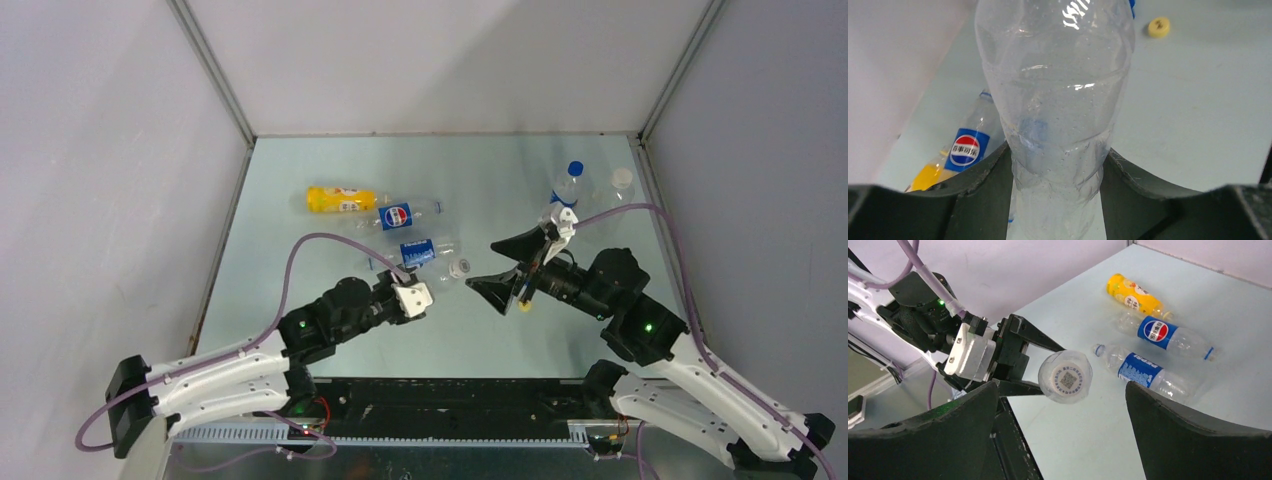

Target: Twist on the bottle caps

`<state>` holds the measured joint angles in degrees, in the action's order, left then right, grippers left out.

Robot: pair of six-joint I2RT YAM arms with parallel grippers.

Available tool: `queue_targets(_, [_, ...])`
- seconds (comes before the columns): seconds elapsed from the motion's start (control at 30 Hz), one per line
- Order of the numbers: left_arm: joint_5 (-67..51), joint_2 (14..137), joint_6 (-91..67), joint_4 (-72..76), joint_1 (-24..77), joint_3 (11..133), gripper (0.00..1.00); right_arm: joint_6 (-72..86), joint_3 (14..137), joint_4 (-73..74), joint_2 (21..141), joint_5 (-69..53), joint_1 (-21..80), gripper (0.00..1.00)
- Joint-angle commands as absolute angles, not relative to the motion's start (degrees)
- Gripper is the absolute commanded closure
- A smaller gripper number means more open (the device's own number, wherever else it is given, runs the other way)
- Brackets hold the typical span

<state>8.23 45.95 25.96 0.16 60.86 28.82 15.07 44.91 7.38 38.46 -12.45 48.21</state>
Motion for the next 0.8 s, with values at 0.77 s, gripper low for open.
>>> queue_targets(0.77, [-7.2,48.85,13.72,16.05,58.36,30.84,1.0,18.03,39.97,-12.05,42.37,-9.98,50.29,0.2])
